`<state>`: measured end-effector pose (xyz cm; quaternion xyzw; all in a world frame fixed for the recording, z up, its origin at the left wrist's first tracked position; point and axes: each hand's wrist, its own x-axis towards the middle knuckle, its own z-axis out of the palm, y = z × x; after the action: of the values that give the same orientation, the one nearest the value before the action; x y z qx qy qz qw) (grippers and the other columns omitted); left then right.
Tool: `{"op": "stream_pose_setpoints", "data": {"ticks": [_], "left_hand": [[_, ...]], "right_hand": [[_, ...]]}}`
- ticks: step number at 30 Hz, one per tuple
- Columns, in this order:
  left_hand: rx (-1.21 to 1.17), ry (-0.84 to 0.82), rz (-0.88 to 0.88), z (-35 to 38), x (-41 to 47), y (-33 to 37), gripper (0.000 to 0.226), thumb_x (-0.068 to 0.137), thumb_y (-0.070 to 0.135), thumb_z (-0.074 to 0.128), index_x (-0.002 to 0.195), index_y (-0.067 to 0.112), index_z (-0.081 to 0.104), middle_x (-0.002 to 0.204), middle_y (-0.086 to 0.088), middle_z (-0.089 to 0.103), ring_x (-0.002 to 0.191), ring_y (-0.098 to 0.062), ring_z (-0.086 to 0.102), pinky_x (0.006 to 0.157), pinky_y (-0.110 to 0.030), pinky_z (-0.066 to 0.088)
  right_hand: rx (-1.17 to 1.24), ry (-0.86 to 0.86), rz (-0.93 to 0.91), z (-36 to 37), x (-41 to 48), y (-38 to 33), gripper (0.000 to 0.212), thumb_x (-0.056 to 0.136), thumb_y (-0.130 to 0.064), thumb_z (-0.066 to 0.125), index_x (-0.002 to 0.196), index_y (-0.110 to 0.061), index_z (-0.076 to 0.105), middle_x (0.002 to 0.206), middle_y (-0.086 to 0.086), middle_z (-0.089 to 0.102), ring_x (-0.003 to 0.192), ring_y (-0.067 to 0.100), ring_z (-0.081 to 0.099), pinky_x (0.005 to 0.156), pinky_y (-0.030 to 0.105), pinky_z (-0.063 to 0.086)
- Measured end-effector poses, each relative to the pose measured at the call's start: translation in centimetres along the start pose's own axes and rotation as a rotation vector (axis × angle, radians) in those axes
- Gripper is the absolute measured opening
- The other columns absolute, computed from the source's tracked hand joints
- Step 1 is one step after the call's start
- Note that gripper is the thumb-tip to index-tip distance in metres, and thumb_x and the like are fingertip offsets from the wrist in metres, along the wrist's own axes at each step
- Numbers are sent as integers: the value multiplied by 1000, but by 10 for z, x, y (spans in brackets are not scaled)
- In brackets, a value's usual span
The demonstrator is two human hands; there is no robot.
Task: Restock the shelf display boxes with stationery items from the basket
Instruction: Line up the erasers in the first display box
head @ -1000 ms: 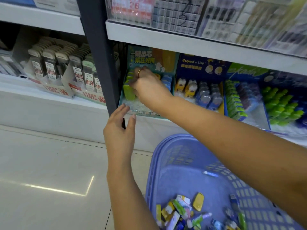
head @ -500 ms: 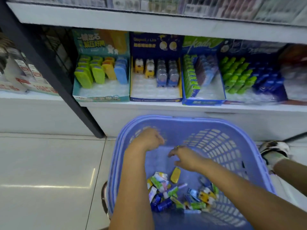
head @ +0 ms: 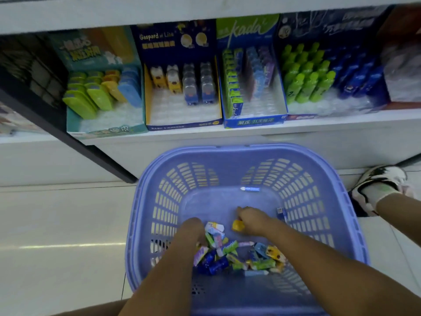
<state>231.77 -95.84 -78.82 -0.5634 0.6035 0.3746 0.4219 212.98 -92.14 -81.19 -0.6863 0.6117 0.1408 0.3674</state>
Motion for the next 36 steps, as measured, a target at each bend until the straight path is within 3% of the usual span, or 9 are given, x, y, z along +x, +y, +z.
{"op": "stream_pose_setpoints", "data": {"ticks": [4, 6, 8, 11, 14, 17, 21, 27, 36], "left_hand": [[-41, -90, -53, -14, -8, 4, 57, 83, 32, 71, 129, 3, 54, 112, -16, 58, 107, -29, 57, 89, -35, 44], [-83, -165, -92, -30, -15, 4, 40, 95, 31, 55, 130, 11, 52, 93, -15, 53, 79, -24, 51, 82, -31, 37], [-161, -121, -73, -46, -22, 0, 25, 100, 27, 43, 107, 9, 59, 92, -16, 52, 75, -21, 43, 84, -32, 39], [-398, 67, 62, -68, -43, -19, 29, 92, 22, 60, 66, 9, 55, 67, -8, 60, 56, -16, 52, 76, -30, 52], [-872, 103, 338, -95, -88, -39, 18, 90, 15, 63, 73, 9, 58, 74, -6, 65, 57, -8, 59, 58, -20, 52], [-1034, 192, 666, -125, -141, -50, 6, 92, 14, 59, 91, 8, 60, 83, -6, 69, 68, -9, 62, 66, -20, 53], [-1283, 499, 837, -145, -184, -73, 5, 92, 11, 56, 93, 9, 61, 76, -2, 68, 59, -3, 61, 59, -16, 53], [-1637, 852, 699, -140, -177, -114, 11, 94, 16, 54, 95, 12, 64, 83, -5, 68, 71, -11, 63, 68, -21, 55], [-1959, 1020, 619, -143, -157, -131, 10, 94, 15, 55, 88, 13, 63, 81, -3, 68, 71, -13, 63, 61, -16, 54]], "right_hand": [[269, 9, 55, -35, -8, 2, 30, 88, -26, 60, 67, -17, 40, 67, 2, 46, 60, 11, 41, 63, 30, 32], [516, 43, 42, -58, -14, -3, 26, 84, -22, 67, 71, -14, 46, 66, 3, 50, 60, 11, 44, 60, 26, 35], [796, 60, -13, -84, -27, -13, 19, 84, -17, 69, 78, -13, 52, 62, -1, 57, 55, 6, 51, 54, 19, 40], [980, 208, -149, -123, -52, -32, 12, 83, -18, 70, 78, -17, 59, 57, -9, 59, 51, 1, 48, 51, 14, 36], [1027, 360, -277, -156, -71, -58, 5, 89, -20, 61, 87, -21, 66, 64, -7, 62, 59, 4, 54, 58, 15, 43], [1094, 476, -429, -190, -81, -94, 6, 86, -18, 61, 89, -21, 64, 72, -5, 67, 68, 8, 64, 66, 22, 55], [899, 705, -530, -230, -74, -146, 13, 81, -18, 71, 84, -29, 65, 75, -10, 63, 71, 8, 56, 70, 24, 50], [582, 962, -563, -266, -23, -222, 28, 84, -17, 67, 109, -19, 55, 78, -4, 58, 68, 16, 60, 66, 30, 52], [160, 934, -514, -272, 48, -258, 25, 83, -16, 67, 105, -8, 60, 104, 13, 63, 110, 28, 48, 82, 35, 41]]}}
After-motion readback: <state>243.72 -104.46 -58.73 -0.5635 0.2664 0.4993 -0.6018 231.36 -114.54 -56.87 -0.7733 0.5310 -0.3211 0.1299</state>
